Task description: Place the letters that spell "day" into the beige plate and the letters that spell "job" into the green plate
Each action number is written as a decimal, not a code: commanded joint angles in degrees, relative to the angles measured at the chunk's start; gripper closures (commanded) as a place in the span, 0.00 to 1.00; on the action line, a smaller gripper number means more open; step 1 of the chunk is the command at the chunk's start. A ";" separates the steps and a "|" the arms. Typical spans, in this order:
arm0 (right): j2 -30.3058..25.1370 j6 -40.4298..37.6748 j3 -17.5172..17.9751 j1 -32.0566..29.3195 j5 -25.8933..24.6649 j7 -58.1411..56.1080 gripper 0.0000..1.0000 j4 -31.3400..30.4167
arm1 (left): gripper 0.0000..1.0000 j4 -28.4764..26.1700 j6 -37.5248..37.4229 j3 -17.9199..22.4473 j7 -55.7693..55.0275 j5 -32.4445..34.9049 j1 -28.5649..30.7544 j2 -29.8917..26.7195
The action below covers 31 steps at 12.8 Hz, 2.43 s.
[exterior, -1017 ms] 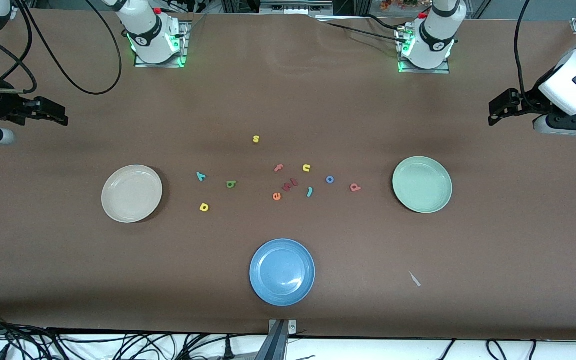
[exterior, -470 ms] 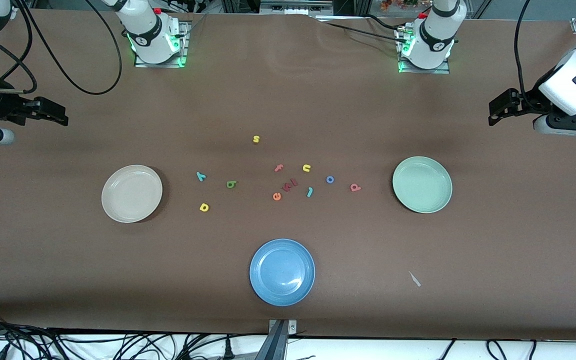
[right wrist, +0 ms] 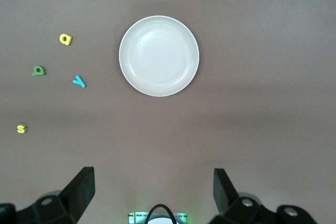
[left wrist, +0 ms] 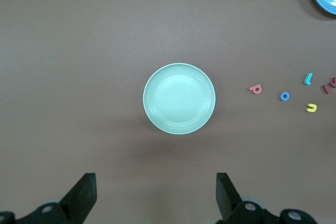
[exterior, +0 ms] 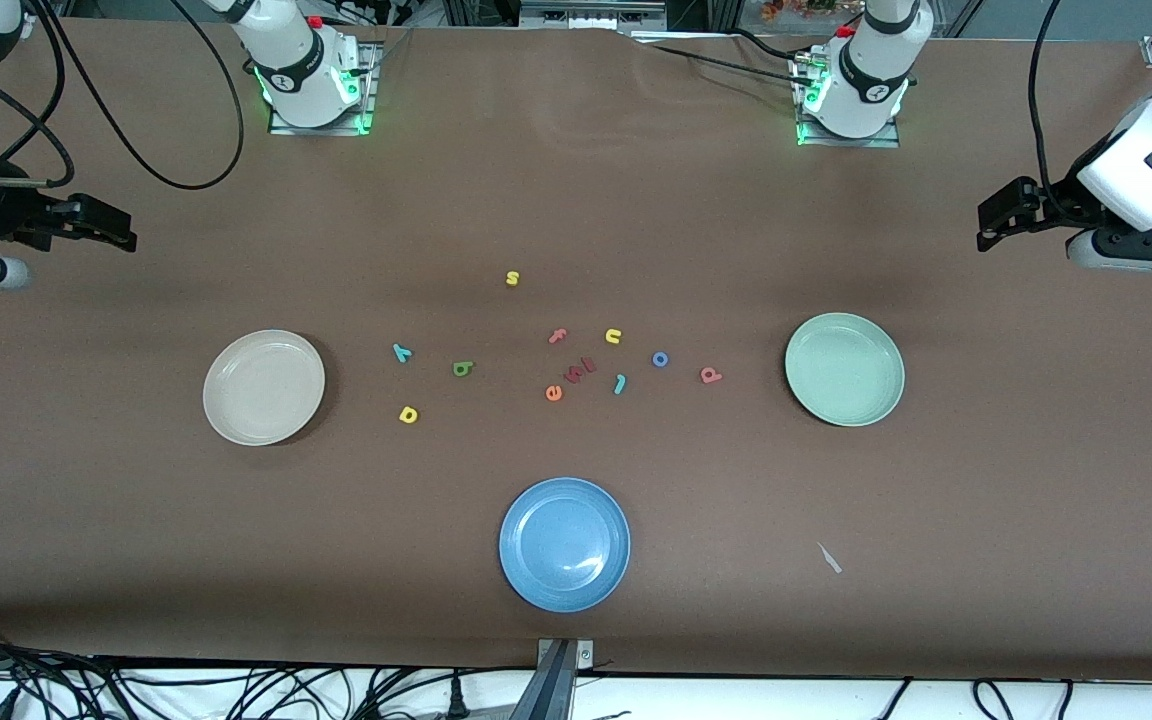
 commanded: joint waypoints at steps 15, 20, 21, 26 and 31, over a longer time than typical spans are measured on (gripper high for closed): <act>6.02 8.24 0.71 6.35 1.11 0.41 0.00 -4.96 | 0.00 0.66 -1.07 -0.54 1.14 -0.27 -0.45 -0.11; 7.42 21.41 0.71 10.39 1.29 0.41 0.00 -13.92 | 0.00 0.57 -1.07 -0.90 1.14 -0.71 -1.50 3.49; 8.74 25.10 0.71 11.36 1.29 0.41 0.00 -15.76 | 0.00 0.57 -1.07 -0.90 0.70 -0.71 -2.55 3.93; 15.95 42.85 3.08 14.44 0.76 -3.62 0.00 -23.85 | 0.00 0.66 -0.89 -0.90 0.97 -0.80 -7.64 10.61; 17.53 59.23 3.61 15.06 0.14 -10.83 0.00 -32.57 | 0.00 4.68 -0.27 -0.90 1.05 -2.47 -15.82 18.85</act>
